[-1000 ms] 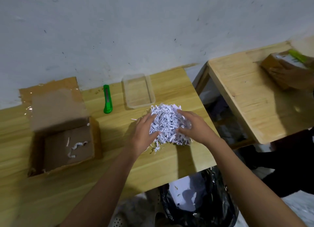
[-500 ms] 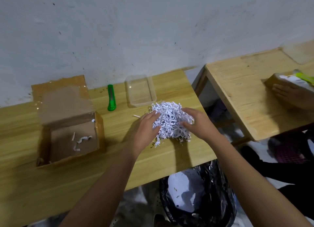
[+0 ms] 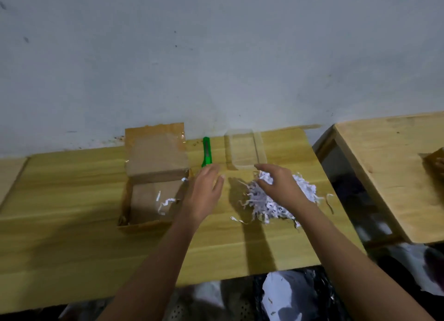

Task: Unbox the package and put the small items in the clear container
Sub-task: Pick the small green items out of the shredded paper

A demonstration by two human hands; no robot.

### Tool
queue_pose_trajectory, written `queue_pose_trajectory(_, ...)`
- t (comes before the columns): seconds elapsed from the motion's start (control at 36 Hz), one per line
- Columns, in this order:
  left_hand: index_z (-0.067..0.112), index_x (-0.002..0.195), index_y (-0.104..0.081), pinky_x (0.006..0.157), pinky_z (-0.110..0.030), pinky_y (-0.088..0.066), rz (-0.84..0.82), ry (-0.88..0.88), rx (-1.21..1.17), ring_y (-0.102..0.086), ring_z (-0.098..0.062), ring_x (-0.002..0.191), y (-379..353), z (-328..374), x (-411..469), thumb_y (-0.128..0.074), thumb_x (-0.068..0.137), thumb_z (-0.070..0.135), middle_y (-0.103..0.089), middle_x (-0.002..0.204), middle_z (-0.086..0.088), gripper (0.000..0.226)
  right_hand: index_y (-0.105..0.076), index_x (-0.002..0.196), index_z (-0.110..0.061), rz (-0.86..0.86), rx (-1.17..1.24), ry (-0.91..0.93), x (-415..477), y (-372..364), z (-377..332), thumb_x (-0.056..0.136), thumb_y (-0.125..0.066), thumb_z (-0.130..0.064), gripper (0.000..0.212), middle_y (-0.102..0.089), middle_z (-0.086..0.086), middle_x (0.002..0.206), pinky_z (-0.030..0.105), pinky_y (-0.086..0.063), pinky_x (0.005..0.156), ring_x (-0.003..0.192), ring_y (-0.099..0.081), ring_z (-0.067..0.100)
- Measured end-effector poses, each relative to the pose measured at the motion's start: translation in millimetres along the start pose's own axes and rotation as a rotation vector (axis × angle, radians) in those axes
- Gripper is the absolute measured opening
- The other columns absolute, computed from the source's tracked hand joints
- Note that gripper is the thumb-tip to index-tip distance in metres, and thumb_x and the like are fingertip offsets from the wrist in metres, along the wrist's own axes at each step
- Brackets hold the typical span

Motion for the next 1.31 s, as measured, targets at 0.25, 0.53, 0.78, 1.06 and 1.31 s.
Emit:
queue_pose_trajectory(0.25,-0.005,0.129,-0.043,0.106,-0.045,-0.030,0.304,0.442,-0.053,-0.041,-0.040,0.126,98.2,-167.9,-23.8,-0.039,0.096,0.026,-0.045,0.134,-0.028,0.046,-0.064,0.112,-0.003,-0.104,0.181,0.051,48.1,-122.4,-106.6,0.086,-0.057,-0.002,0.028,-0.068,0.016,0.107,0.036,-0.050,0.091,0.098,-0.063,0.027)
queue_pose_trajectory(0.53,0.023,0.147,-0.017,0.108,-0.017,-0.016,0.084,0.422,-0.459,-0.016,-0.011,0.142,81.0,-214.0,-30.1,-0.029,0.101,0.023,-0.017,0.155,0.004,0.048,-0.018,0.145,-0.003,-0.169,0.088,-0.293,64.5,-222.6,-138.4,0.082,-0.058,-0.003,0.075,-0.019,0.017,0.152,0.036,-0.019,0.118,0.141,-0.022,0.031)
queue_pose_trajectory(0.78,0.026,0.146,-0.019,0.115,-0.042,-0.027,0.138,0.419,-0.675,-0.023,-0.011,0.140,73.5,-229.8,-33.2,-0.029,0.101,0.024,-0.024,0.154,0.004,0.046,-0.040,0.135,0.001,-0.055,0.031,-0.300,70.9,-238.4,-125.9,0.083,-0.046,0.003,0.052,-0.037,0.021,0.141,0.034,-0.029,0.109,0.128,-0.039,0.035)
queue_pose_trajectory(1.06,0.018,0.144,-0.026,0.104,-0.004,-0.024,0.211,0.403,-0.767,-0.025,-0.002,0.136,67.6,-233.6,-31.0,-0.031,0.100,0.016,-0.029,0.152,0.003,0.044,-0.057,0.117,-0.001,-0.074,-0.008,-0.300,58.0,-237.7,-118.9,0.080,-0.046,0.008,0.040,-0.050,0.021,0.120,0.030,-0.036,0.097,0.110,-0.052,0.035)
queue_pose_trajectory(1.31,0.025,0.144,-0.028,0.095,0.005,-0.026,0.138,0.384,-0.777,-0.027,0.007,0.128,74.5,-241.3,-23.5,-0.033,0.100,0.021,-0.031,0.141,0.019,0.044,-0.060,0.115,-0.008,-0.306,0.198,-0.164,59.0,-247.4,-130.6,0.082,-0.056,0.008,0.037,-0.053,0.015,0.121,0.024,-0.040,0.101,0.112,-0.056,0.023)
Point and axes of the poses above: each hand's wrist, its own x-axis towards the middle knuckle, its own y-axis out of the back of the hand, z = x × y, the point moved 1 cm from there along x, towards the middle knuckle
